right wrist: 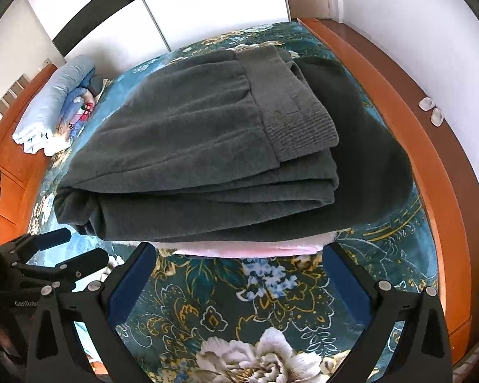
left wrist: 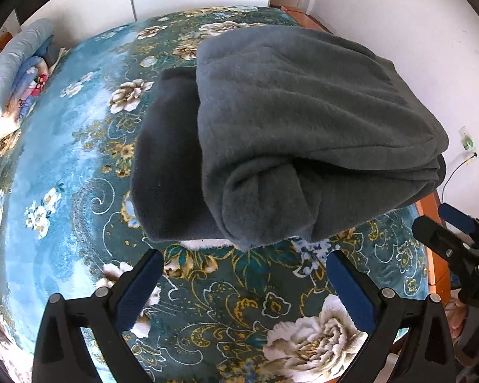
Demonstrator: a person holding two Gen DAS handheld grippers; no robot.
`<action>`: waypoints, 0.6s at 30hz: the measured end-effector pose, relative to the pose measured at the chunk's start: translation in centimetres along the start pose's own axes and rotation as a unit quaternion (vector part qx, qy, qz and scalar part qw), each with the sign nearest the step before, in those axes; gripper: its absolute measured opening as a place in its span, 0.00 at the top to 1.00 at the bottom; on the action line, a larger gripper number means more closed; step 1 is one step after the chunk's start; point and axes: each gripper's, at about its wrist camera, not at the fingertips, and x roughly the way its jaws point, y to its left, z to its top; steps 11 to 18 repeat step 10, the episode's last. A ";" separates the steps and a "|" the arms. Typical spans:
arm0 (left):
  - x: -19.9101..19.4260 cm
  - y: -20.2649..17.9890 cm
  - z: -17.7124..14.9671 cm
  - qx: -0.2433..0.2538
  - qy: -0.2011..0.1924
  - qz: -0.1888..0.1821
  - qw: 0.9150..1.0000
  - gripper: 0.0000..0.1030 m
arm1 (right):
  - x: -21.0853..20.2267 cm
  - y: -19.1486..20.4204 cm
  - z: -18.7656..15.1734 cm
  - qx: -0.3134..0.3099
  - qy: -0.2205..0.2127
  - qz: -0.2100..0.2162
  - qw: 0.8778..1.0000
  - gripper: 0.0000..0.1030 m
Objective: Fold clothes
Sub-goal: 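Open both grippers and withdraw them from the stacked bundle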
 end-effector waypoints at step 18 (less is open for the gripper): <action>0.1 -0.5 -0.2 0.012 0.001 -0.008 1.000 0.00 | 0.8 -0.2 -0.4 0.005 0.013 0.005 1.000 0.00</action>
